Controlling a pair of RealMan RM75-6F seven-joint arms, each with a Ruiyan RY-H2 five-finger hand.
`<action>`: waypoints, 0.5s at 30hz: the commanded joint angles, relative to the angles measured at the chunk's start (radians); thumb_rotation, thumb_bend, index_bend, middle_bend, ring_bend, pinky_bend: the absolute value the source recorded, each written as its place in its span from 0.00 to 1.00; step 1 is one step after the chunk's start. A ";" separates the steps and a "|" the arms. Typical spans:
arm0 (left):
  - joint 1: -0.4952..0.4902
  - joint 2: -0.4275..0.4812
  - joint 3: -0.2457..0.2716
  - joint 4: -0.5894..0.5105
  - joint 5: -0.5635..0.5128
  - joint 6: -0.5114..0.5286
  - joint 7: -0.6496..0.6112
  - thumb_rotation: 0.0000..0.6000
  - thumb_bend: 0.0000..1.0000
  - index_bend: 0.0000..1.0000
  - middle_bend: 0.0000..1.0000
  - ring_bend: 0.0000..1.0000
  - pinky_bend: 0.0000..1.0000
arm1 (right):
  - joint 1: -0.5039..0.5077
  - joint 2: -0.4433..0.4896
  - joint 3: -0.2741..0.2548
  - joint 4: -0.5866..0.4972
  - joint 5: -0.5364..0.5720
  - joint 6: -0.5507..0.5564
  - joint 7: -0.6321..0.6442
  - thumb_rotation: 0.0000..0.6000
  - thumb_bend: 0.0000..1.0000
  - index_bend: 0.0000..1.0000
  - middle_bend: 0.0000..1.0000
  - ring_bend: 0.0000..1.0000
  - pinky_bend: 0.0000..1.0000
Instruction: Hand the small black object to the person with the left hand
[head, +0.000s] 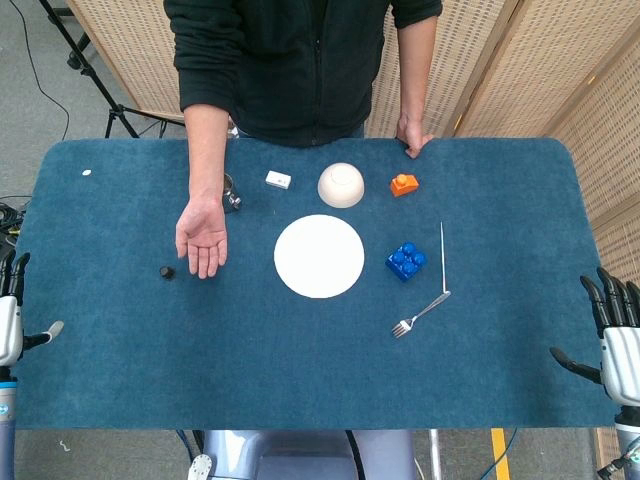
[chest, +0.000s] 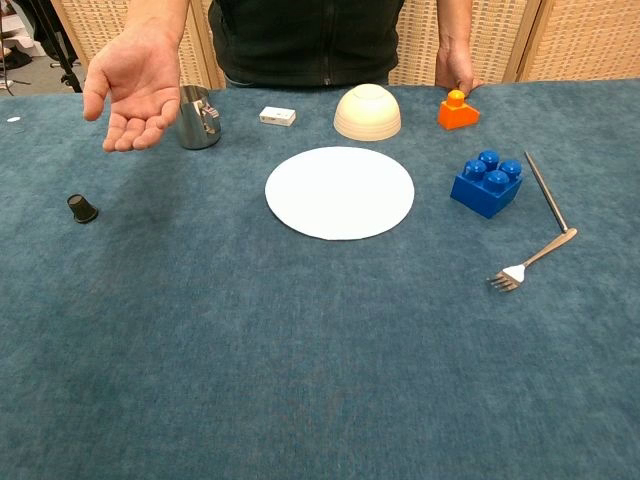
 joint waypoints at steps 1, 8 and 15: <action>0.001 0.000 -0.001 0.003 0.003 -0.003 -0.001 1.00 0.06 0.00 0.00 0.00 0.00 | 0.001 0.000 -0.001 -0.001 0.000 -0.003 0.001 1.00 0.00 0.00 0.00 0.00 0.00; -0.012 0.002 -0.003 0.017 0.006 -0.058 -0.023 1.00 0.09 0.00 0.00 0.00 0.00 | 0.001 0.003 -0.004 -0.006 -0.001 -0.009 0.009 1.00 0.00 0.00 0.00 0.00 0.00; -0.173 -0.070 -0.061 0.114 -0.065 -0.332 -0.035 1.00 0.27 0.13 0.00 0.00 0.00 | 0.011 -0.002 -0.004 -0.004 0.010 -0.034 0.005 1.00 0.00 0.00 0.00 0.00 0.00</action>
